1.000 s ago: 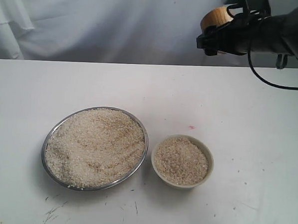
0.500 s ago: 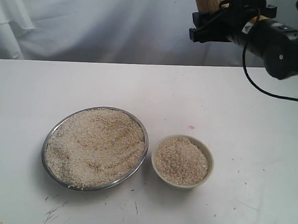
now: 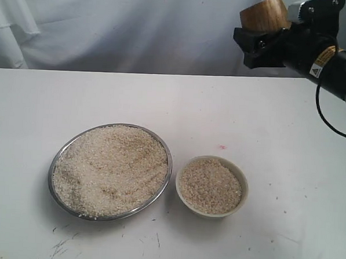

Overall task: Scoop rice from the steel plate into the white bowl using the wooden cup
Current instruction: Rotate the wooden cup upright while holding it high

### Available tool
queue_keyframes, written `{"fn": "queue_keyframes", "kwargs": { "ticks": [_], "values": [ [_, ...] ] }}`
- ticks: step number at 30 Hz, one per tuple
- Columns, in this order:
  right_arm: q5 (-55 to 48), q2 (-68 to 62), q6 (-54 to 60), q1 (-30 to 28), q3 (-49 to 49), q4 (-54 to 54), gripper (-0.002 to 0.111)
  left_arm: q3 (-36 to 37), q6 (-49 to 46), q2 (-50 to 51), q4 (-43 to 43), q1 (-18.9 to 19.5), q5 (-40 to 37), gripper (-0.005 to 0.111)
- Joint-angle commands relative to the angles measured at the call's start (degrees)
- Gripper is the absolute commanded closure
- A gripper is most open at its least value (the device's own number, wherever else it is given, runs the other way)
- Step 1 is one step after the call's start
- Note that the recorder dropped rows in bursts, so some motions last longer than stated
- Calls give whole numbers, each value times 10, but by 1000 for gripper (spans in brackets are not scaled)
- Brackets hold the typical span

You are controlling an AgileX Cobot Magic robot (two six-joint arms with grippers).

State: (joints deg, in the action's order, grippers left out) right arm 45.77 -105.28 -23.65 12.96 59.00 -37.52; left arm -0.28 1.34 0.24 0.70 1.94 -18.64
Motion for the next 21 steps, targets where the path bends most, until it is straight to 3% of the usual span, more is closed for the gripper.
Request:
{"fn": "queue_keyframes", "kwargs": {
  "ticks": [1,8,15,21],
  "values": [
    [38,-11,-42,-14,-1,-57,108,3,0,-2,0,-2,4,107],
    [46,-34,-32,-26,-1,-60,108,3,0,-2,0,-2,4,107],
    [208,-112,-12,-61,17,-156,108,3,0,-2,0,-2,4,107],
    [242,-173,-51,-104,46,-222,108,3,0,-2,0,-2,4,107]
  ]
}}
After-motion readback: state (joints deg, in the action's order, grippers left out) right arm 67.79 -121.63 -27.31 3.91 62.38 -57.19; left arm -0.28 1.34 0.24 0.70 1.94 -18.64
